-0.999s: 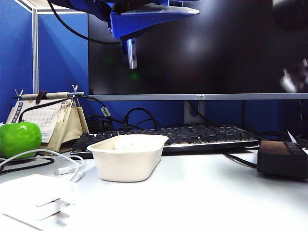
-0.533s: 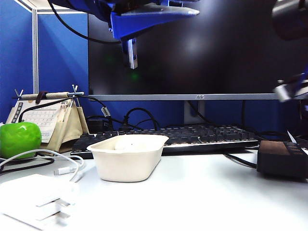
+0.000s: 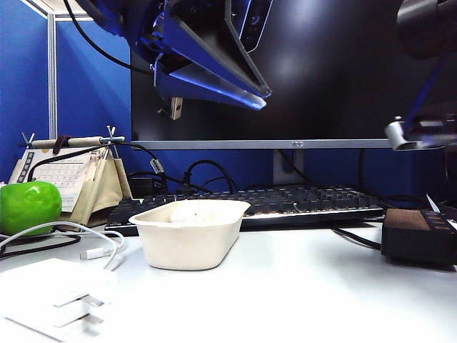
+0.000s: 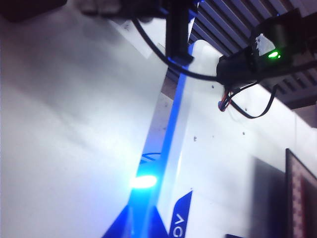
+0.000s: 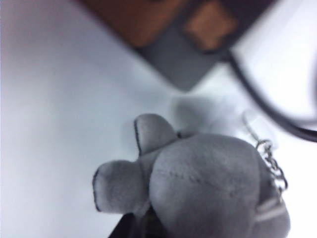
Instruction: Place the tilting octopus upright.
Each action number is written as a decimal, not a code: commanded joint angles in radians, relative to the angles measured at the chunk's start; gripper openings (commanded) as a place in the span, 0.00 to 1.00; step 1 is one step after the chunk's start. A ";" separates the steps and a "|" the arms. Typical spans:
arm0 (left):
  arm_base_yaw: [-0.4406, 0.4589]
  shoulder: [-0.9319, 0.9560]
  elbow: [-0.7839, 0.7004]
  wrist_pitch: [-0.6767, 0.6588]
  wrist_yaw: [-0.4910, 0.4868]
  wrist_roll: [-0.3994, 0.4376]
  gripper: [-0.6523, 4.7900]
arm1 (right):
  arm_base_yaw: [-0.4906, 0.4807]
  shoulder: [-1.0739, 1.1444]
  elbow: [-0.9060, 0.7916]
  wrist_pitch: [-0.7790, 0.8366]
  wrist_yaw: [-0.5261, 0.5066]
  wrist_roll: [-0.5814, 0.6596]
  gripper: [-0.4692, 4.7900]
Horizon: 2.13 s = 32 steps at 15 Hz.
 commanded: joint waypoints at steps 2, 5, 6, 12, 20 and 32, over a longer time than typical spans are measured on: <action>-0.002 -0.003 0.004 0.050 0.003 0.032 0.22 | 0.002 -0.002 0.000 -0.010 -0.086 0.007 0.09; -0.002 -0.003 0.004 0.063 0.003 0.087 0.21 | 0.002 -0.002 0.000 -0.017 -0.105 0.008 0.09; -0.002 -0.003 0.004 0.065 0.002 0.087 0.21 | 0.002 -0.002 0.000 -0.017 -0.118 0.009 0.09; -0.002 -0.003 0.003 0.065 -0.042 0.094 0.21 | 0.002 -0.002 -0.039 0.002 -0.179 0.049 0.09; -0.058 -0.003 0.004 0.127 -0.031 0.146 0.21 | 0.002 -0.002 -0.051 0.040 -0.351 0.050 0.09; -0.157 -0.003 0.004 0.220 -0.057 0.145 0.21 | 0.002 -0.002 -0.052 0.019 -0.394 0.050 0.09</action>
